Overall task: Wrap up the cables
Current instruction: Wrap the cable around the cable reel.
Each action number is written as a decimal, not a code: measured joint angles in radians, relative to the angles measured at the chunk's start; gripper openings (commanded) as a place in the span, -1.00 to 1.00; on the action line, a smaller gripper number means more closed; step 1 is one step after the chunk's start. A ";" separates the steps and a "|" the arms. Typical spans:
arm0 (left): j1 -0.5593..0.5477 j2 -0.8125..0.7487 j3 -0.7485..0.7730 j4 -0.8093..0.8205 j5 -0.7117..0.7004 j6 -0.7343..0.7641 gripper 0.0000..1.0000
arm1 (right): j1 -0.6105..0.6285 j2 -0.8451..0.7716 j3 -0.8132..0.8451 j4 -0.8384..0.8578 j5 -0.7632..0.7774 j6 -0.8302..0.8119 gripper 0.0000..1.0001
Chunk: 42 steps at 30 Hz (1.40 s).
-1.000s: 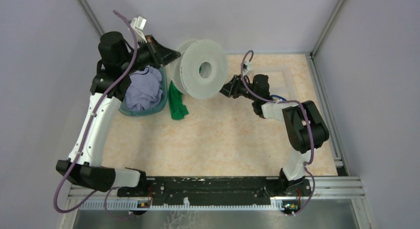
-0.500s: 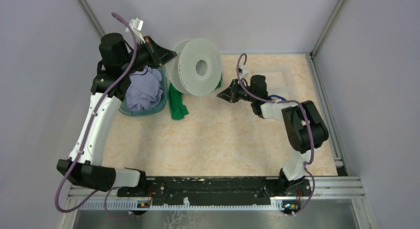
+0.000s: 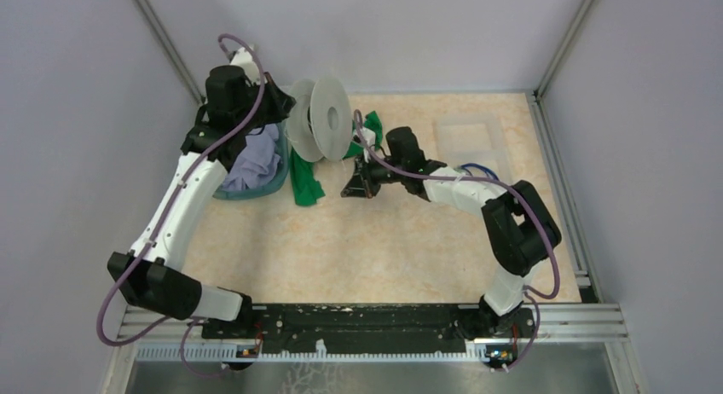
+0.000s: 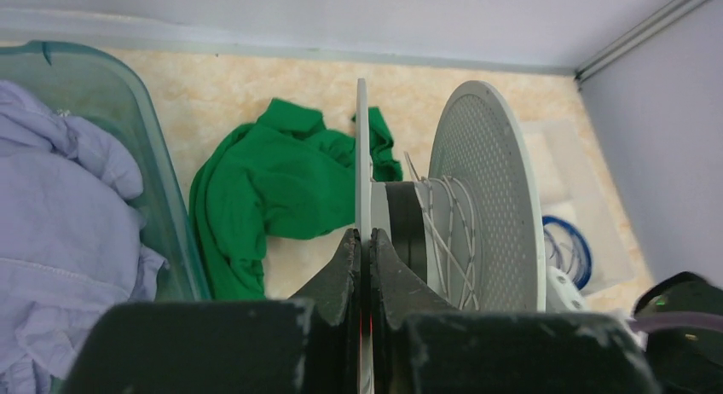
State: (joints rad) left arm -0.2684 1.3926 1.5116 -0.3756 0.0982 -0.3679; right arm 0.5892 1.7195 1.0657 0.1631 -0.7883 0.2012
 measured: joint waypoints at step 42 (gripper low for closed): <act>-0.280 0.013 -0.276 0.198 -0.186 0.471 -1.00 | -0.029 0.011 0.608 -0.627 0.488 -0.230 -1.00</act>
State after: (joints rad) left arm -0.5480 1.4052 1.2354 -0.1776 -0.0879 0.1028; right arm 0.5602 1.7302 1.6737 -0.4637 -0.3008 -0.0292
